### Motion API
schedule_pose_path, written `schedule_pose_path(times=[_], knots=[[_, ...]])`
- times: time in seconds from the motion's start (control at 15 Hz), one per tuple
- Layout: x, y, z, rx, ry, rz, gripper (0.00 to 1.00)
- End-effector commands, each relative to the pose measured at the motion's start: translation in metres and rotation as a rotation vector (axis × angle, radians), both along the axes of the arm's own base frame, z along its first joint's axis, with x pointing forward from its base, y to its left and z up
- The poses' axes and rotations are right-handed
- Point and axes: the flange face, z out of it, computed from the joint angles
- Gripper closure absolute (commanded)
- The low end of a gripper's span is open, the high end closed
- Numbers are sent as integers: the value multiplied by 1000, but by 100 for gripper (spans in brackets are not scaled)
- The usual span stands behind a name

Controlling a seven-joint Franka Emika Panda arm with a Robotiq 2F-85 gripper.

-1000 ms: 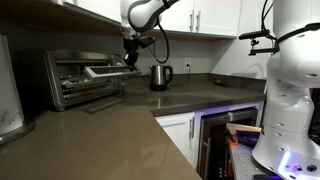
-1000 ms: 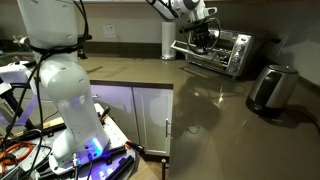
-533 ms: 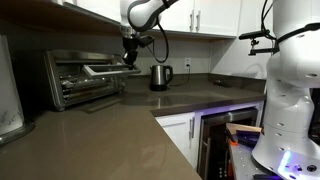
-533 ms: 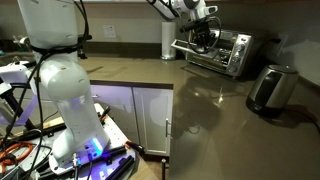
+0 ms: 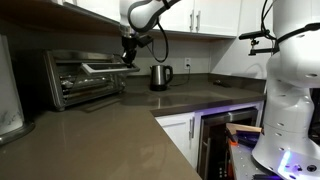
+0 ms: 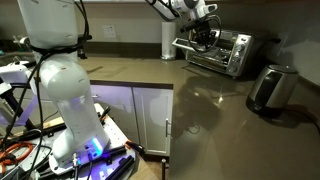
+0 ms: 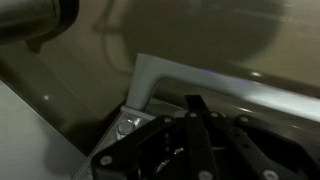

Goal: Close the open microwave oven.

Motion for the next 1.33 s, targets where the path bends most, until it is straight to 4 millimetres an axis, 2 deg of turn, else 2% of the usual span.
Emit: schedule_pose_path(times=[0.0, 0.6, 1.0, 1.27], knots=[[6, 2, 5, -27, -47, 0, 100], [8, 1, 19, -78, -145, 3, 100], [13, -5, 22, -99, -199, 3, 100], [18, -9, 30, -111, -250, 15, 100]])
